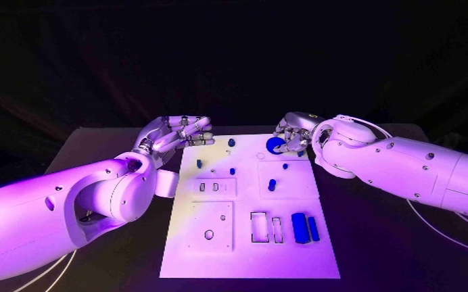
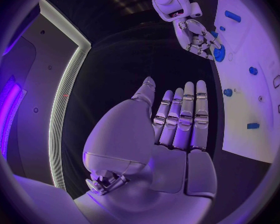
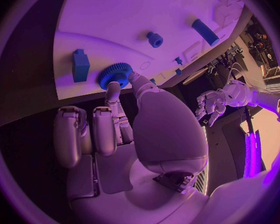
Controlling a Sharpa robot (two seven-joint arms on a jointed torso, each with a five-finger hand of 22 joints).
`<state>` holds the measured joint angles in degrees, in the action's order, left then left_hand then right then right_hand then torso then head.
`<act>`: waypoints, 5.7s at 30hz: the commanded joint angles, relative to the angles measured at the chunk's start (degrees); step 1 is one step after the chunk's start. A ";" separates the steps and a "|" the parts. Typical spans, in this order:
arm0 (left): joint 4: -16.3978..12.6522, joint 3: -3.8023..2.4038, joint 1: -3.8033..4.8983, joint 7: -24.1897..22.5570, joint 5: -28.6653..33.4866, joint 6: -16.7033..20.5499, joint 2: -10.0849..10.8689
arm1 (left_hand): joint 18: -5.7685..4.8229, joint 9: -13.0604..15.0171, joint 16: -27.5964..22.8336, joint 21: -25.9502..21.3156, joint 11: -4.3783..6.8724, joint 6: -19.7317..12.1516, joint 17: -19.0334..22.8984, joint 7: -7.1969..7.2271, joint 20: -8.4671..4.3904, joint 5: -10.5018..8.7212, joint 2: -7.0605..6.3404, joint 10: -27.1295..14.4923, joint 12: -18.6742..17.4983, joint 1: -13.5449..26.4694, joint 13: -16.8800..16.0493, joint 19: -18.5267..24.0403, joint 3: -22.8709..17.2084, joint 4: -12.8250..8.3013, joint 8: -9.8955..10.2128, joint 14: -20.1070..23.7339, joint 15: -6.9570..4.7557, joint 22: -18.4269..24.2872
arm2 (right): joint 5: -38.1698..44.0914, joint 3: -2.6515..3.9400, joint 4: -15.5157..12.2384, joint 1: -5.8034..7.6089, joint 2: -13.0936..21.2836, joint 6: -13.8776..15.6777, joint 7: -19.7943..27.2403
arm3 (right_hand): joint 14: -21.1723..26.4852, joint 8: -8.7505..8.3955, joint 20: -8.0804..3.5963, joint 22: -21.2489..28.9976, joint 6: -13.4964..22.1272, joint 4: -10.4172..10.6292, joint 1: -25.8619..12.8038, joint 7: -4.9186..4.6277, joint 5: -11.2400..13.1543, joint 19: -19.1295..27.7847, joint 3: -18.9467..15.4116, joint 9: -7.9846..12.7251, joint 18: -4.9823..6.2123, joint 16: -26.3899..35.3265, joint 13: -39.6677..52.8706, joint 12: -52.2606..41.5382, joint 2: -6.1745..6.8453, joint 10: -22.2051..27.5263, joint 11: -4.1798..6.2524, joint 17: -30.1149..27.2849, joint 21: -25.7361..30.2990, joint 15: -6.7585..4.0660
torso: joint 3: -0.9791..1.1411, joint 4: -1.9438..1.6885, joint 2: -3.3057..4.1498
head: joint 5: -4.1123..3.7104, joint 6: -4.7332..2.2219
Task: Assemble the parts on the task board
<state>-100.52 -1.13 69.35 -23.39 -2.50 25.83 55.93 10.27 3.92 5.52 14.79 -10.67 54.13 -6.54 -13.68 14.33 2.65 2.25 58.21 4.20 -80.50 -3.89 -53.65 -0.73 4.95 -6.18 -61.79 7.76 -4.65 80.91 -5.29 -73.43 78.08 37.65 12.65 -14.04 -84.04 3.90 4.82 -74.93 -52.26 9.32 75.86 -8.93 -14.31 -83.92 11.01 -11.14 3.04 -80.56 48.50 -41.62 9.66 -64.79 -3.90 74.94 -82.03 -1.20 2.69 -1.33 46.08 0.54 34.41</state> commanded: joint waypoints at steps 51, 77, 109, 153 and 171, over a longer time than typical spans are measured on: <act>0.57 -0.03 0.06 -0.07 0.00 -1.24 -0.17 | 0.29 0.00 -0.48 -0.36 -0.16 -0.38 -0.11 -0.36 0.17 0.31 1.02 -0.09 -0.38 -0.05 0.01 0.30 -0.20 -0.55 0.29 -0.02 0.38 0.17 | 4.01 0.16 -5.85 0.12 0.69 4.80 -1.14 | -5.96 3.50 -0.28 -14.74 -6.78 -2.36 1.76 1.35 -7.26 -5.91 4.70 -0.73 -2.95 -9.44 32.41 -37.87 -1.43 -17.44 1.20 15.06 -7.71 -0.25 | 0.06 -0.08 0.07 | 0.43 0.00; 0.53 -0.03 0.07 0.00 0.00 -1.19 -0.59 | 0.30 0.01 -0.55 -0.37 -0.16 -0.36 -0.13 -0.36 0.18 0.31 1.19 -0.08 -0.38 -0.08 0.00 0.30 -0.29 -0.59 0.31 -0.04 0.38 0.19 | 11.02 -0.23 -1.83 -2.57 -10.99 9.01 -0.72 | -5.96 3.52 -0.28 -14.70 -6.99 -2.76 1.82 1.44 -7.74 -5.89 5.39 -0.74 -2.94 -9.44 32.22 -37.58 -1.73 -17.02 1.26 15.06 -7.68 -0.28 | 0.11 -0.15 0.16 | 1.29 0.21; 0.64 -0.04 0.07 0.28 0.00 -1.44 -0.79 | 0.29 0.01 -0.66 -0.41 -0.16 -0.36 -0.14 -0.36 0.20 0.31 1.28 -0.08 -0.38 -0.10 0.00 0.33 -0.34 -0.65 0.33 -0.01 0.40 0.23 | 11.59 -0.31 3.44 -3.78 -15.33 9.30 -0.59 | -5.96 1.34 0.34 -14.21 -3.89 -2.76 -0.28 0.31 -3.63 -5.62 5.14 0.14 -2.80 -9.44 30.98 -35.90 -0.74 -15.34 0.24 15.06 -7.28 0.53 | 0.11 -0.04 0.09 | 1.47 0.27; 0.94 -0.04 0.07 0.50 0.00 -1.31 -0.28 | 0.29 0.01 -0.73 -0.42 -0.17 -0.38 -0.15 -0.37 0.21 0.31 1.30 -0.10 -0.39 -0.11 0.00 0.34 -0.36 -0.69 0.36 0.00 0.41 0.24 | 7.23 -0.21 -2.09 -3.62 -8.03 13.68 1.05 | -5.96 0.10 1.07 -14.30 -2.47 1.82 -6.82 -0.09 -7.08 -5.64 1.67 0.80 -2.81 -9.44 31.37 -36.40 -2.40 -15.25 -0.28 15.06 -7.31 1.10 | 0.16 0.17 -0.02 | 1.70 0.31; 1.84 0.00 0.05 0.26 0.00 -2.27 -0.37 | 0.29 0.02 -0.85 -0.46 -0.16 -0.34 -0.17 -0.36 0.22 0.31 1.22 -0.05 -0.36 -0.15 -0.02 0.37 -0.35 -0.84 0.37 0.00 0.41 0.28 | -14.54 0.14 -8.50 -0.25 14.42 6.96 20.21 | -5.87 -0.16 0.10 -11.32 -2.83 -5.47 2.32 1.52 -0.07 -3.81 3.74 0.95 -1.91 -9.22 29.25 -33.68 -0.48 -13.07 1.09 14.77 -4.54 -0.11 | 0.48 2.10 -1.48 | -1.31 -0.76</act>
<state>-98.71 -1.11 69.35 -22.54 -2.48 25.08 55.68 10.26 3.92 5.07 14.53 -10.67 54.13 -6.66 -13.68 14.33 2.65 2.93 58.21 3.97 -80.73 -3.89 -53.65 -1.21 4.48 -6.18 -61.79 7.76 -4.42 70.91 -5.16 -82.01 77.79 51.86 22.26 1.56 -84.03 3.99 5.30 -74.92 -55.09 4.16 77.83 -7.74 -14.53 -83.83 14.87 -10.27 1.26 -89.68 74.95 -75.57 9.07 -78.20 -2.97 74.91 -86.84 -1.05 2.98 0.51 44.82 -0.37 33.65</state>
